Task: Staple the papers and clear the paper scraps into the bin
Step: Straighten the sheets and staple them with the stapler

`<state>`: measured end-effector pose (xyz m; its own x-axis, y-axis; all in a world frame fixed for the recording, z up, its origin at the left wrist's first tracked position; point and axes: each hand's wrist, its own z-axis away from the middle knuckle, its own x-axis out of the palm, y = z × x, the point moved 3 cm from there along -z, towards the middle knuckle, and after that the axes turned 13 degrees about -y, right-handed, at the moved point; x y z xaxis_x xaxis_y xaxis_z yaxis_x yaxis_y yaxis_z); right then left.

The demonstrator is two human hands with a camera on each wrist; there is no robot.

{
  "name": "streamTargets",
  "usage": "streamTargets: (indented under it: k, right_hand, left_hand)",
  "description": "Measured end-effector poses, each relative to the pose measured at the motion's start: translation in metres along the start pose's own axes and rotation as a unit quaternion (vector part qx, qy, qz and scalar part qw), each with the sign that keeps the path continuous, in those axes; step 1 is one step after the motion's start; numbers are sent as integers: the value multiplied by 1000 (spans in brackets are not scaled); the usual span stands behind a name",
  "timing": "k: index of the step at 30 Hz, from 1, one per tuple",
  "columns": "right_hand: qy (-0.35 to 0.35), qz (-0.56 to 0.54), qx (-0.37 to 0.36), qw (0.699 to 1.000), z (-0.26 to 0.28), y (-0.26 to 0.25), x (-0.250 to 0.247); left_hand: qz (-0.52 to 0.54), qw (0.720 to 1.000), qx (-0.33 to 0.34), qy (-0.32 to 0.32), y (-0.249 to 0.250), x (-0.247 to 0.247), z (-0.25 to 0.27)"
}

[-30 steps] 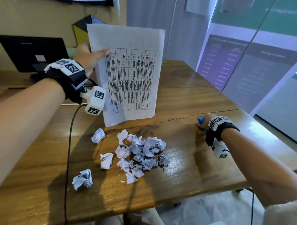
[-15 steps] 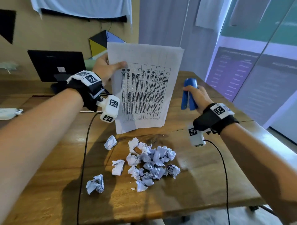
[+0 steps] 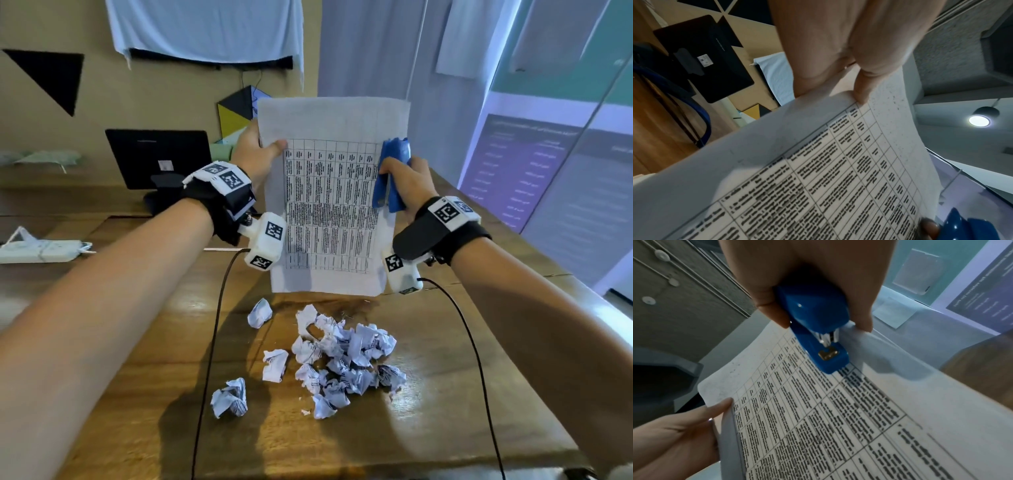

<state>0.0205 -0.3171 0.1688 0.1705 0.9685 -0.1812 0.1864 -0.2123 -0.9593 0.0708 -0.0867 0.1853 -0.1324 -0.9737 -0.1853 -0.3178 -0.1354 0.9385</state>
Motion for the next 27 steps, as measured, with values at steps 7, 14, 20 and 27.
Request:
streamTargets:
  k: [7, 14, 20, 27]
  right_hand:
    - [-27, 52, 5, 998, 10, 28, 4]
    - [-3, 25, -46, 999, 3, -4, 1]
    - [-41, 83, -19, 996, 18, 26, 10]
    - [-35, 61, -20, 997, 15, 20, 9]
  left_hand:
    - [12, 1000, -6, -23, -24, 10, 9]
    - [20, 999, 32, 8, 17, 6, 5]
    - [2, 1000, -14, -10, -28, 18, 22]
    - [-18, 999, -22, -24, -24, 18, 22]
